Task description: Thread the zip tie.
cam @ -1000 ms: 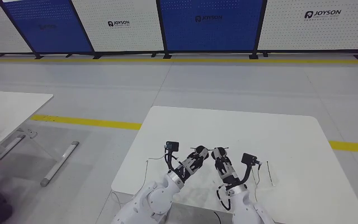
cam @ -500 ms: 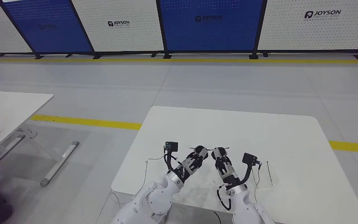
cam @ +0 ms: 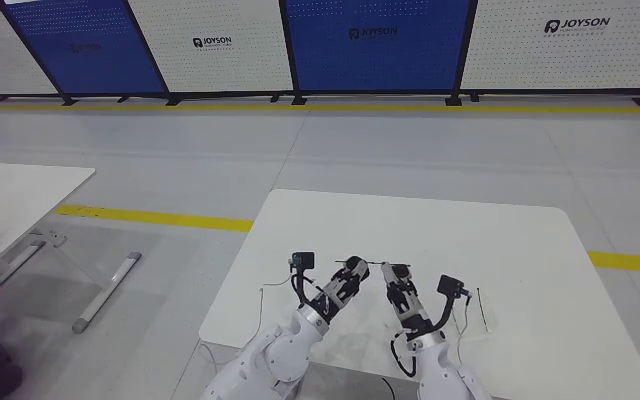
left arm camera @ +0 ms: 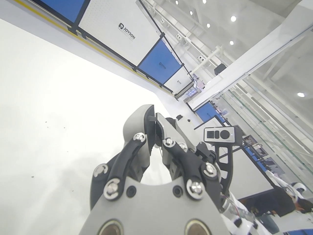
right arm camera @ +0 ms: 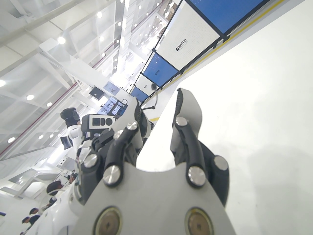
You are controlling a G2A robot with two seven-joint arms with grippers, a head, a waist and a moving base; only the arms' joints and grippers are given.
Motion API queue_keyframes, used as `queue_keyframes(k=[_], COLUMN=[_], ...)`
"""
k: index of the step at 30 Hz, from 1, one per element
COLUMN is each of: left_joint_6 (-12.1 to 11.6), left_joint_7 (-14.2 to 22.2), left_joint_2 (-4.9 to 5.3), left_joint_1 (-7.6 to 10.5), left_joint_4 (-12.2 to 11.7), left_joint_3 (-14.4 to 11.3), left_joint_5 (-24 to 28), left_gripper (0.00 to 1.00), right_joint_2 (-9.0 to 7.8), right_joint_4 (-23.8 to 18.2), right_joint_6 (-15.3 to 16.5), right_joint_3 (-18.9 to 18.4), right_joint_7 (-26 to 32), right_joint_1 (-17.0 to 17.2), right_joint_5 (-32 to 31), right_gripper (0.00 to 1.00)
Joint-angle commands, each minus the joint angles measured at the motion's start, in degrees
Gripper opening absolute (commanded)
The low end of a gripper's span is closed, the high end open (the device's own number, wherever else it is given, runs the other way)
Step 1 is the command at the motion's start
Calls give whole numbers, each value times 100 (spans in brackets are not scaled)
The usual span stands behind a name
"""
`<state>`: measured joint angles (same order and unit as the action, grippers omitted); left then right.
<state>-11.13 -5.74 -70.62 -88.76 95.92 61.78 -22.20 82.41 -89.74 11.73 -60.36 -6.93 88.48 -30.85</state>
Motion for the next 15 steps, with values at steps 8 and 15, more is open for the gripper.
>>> queue_keyframes(k=[8, 15], left_joint_6=[241, 362], left_joint_7=[-131, 286], left_joint_2=[-67, -86], left_joint_1=[22, -8], left_joint_4=[90, 231], left_joint_3=[8, 133], left_joint_5=[799, 1912], left_gripper=[0, 0], right_joint_2=[-20, -41], right_joint_4=[-73, -132], right_joint_6=[23, -102], right_joint_3=[-54, -185], right_joint_7=[-36, -216], right_joint_1=[87, 202], right_joint_5=[-51, -119], right_gripper=[44, 100])
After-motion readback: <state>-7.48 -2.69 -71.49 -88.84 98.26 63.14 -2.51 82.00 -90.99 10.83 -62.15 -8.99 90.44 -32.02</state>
